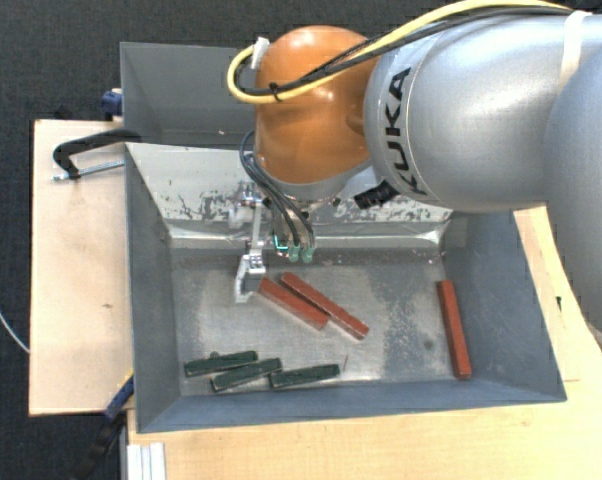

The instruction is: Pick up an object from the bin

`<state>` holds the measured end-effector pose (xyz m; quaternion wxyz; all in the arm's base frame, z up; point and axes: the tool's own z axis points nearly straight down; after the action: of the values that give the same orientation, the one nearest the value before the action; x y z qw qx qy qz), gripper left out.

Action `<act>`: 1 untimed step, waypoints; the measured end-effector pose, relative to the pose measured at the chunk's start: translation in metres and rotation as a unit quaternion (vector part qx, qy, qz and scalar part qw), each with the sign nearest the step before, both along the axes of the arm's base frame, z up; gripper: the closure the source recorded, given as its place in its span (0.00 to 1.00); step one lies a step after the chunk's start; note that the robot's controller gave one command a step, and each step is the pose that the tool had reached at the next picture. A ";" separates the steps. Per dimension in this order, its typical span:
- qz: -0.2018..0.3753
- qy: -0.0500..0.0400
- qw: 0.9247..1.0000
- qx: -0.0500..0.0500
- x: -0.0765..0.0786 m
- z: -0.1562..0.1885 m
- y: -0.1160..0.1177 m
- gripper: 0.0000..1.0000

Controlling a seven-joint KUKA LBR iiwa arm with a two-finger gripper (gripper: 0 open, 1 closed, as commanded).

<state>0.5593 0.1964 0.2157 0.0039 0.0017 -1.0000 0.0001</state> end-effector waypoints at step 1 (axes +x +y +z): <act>-0.001 -0.004 1.000 0.001 0.002 0.005 -0.001 0.00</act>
Offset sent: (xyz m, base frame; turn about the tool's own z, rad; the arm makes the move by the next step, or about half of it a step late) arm 0.0186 -0.0701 -0.0851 0.1226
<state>0.5612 0.1953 0.2207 -0.0005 0.0003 -1.0000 -0.0009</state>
